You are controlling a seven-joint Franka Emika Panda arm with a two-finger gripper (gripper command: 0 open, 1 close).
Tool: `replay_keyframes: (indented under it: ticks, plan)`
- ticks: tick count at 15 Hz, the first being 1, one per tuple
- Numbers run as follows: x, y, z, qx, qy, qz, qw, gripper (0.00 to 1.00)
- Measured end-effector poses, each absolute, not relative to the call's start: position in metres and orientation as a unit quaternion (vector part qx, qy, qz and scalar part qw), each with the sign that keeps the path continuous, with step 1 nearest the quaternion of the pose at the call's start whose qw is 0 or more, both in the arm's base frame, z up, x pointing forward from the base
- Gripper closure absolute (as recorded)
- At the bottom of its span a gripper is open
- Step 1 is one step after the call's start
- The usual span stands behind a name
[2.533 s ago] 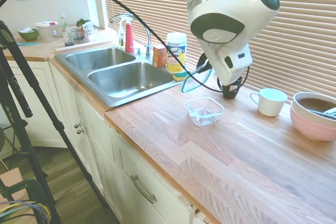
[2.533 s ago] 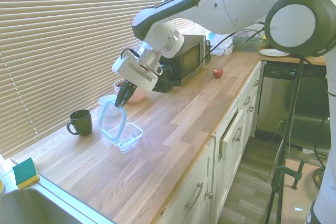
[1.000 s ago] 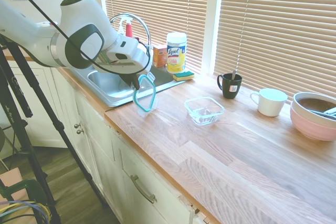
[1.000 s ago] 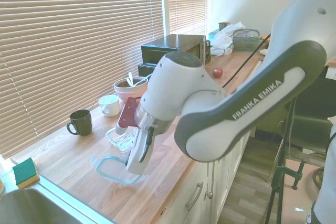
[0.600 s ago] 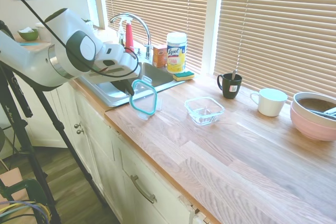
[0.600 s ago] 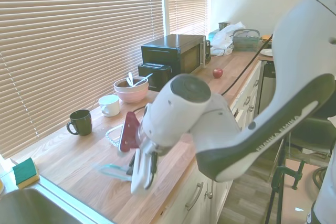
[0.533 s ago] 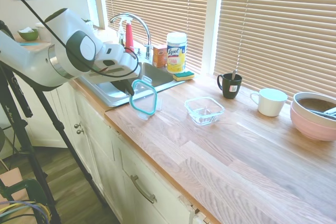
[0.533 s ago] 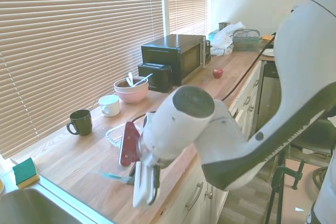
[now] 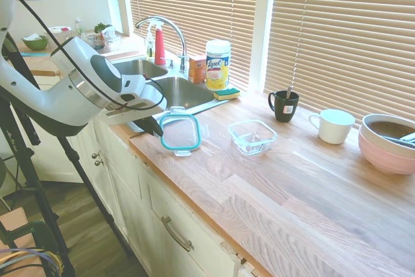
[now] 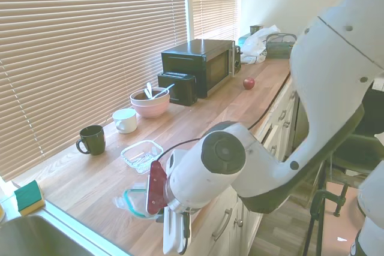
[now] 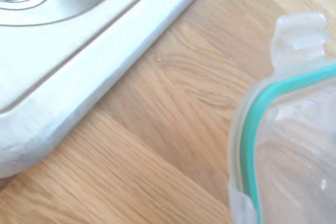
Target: Uncover the lid of the food container
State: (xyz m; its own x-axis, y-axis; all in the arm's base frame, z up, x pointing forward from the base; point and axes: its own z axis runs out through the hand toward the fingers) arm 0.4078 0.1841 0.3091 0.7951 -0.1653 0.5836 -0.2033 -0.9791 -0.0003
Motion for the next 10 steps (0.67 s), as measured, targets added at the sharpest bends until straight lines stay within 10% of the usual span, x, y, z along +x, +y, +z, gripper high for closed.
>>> replay_keyframes:
  ticks: [1, 2, 10]
  plan:
    - [0.412, 0.185, 0.306, 0.947, -0.102, 0.304, 0.033, 1.0]
    - [0.416, 0.185, 0.303, 0.947, -0.105, 0.303, 0.034, 0.0]
    - [0.456, 0.18, 0.287, 0.942, -0.134, 0.307, 0.023, 0.0]
